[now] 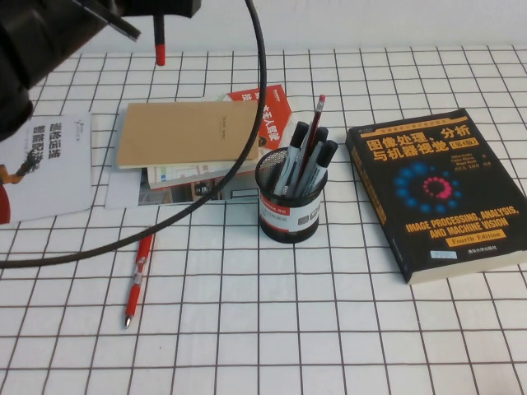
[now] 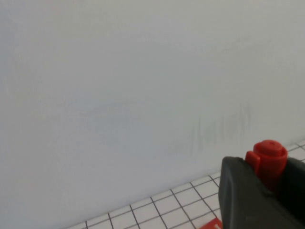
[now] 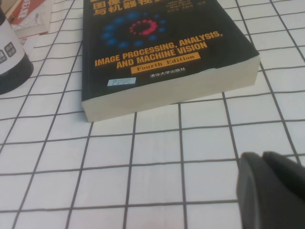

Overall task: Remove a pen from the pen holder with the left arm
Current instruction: 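Take a marker out of the pen holder and lay it on the table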

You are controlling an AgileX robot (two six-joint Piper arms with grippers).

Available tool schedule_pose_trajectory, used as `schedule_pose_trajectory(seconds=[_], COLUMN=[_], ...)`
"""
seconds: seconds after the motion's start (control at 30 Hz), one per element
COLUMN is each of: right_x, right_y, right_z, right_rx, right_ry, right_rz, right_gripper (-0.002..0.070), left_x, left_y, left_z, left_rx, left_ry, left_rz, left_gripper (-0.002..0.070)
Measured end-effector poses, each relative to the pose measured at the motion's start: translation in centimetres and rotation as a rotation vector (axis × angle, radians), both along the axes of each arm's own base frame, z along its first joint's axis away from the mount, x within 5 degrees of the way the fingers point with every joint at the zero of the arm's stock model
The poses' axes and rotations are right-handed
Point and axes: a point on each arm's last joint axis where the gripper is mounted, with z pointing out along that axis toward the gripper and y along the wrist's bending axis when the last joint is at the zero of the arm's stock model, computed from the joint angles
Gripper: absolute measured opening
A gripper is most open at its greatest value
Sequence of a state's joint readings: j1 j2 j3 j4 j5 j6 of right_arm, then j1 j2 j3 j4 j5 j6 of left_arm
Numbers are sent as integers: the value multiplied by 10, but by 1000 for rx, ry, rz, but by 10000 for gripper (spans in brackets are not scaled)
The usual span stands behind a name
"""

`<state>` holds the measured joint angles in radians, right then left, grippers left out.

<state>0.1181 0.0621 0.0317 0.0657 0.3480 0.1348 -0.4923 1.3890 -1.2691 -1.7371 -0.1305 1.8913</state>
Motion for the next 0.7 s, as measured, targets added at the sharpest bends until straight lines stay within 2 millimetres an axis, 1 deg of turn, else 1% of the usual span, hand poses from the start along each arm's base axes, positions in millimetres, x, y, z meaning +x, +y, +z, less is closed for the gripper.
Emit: schedule_pose_trajectory(seconds=[0.2,0.33,0.43,0.6,0.7], right_x=[0,0,0,0,0], right_y=[0,0,0,0,0], right_z=[0,0,0,0,0], right_rx=[0,0,0,0,0], right_ry=[0,0,0,0,0], right_rz=[0,0,0,0,0], right_gripper=[-16,-16,-16,-16,-16], left_x=[1,0,-2,-9,-10], left_y=[2,2,-2,-16,-18], left_z=[-25,-37,-38,-37,-37], left_rx=[79,116,90,7,-1], left_ry=[53,73,80,89,90], left_rz=[20,10,-39,-195,-222], left_gripper=[119,119,119,119,119])
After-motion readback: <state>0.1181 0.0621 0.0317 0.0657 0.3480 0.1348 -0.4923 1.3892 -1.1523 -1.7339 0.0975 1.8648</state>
